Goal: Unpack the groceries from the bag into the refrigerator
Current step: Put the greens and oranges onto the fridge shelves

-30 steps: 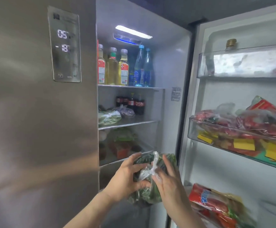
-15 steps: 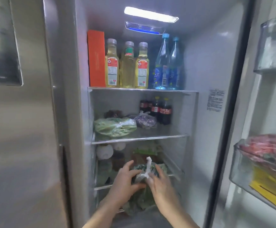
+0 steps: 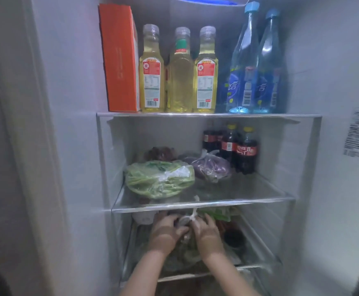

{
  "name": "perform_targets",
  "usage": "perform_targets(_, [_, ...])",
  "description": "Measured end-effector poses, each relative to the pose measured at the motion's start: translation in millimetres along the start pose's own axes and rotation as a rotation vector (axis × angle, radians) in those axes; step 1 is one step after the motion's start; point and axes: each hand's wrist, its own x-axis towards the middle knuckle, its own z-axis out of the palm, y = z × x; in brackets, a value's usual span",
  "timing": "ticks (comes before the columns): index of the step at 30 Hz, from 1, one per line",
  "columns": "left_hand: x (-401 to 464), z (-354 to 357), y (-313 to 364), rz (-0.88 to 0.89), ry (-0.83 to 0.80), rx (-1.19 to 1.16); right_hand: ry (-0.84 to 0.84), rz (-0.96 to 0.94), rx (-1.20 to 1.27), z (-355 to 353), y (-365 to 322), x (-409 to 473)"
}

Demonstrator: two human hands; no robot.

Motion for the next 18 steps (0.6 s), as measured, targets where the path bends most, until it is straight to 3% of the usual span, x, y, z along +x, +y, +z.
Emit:
perform_targets(4, [12.3, 8.8, -8.7, -0.003, 0.092, 0.175, -0.068, -0.018, -0.213, 16.3, 30.2, 30.7])
perform_targets(6, [6.7, 21.2, -14.7, -0.041, 0.226, 0.300, -0.093, -0.017, -0.277, 19.4, 29.4, 35.8])
perform_targets(8, [-2.8, 35.4, -18.4, -0.097, 0.266, 0.267, -0.079, -0.075, -0.321, 19.5, 25.8, 33.1])
perform_targets(12, [-26.6, 49.7, -17.4, -0.138, 0.230, 0.241, -0.050, -0.225, -0.352, 13.9, 36.6, 19.2])
perform_targets(15, [-31.5, 52.7, -28.5, -0.090, 0.122, 0.305, -0.222, -0.264, -0.297, 5.5, 54.6, 12.6])
perform_targets(18, [-24.0, 52.5, -39.7, -0.002, 0.042, 0.384, -0.329, -0.232, -0.477, -5.1, 57.4, 7.5])
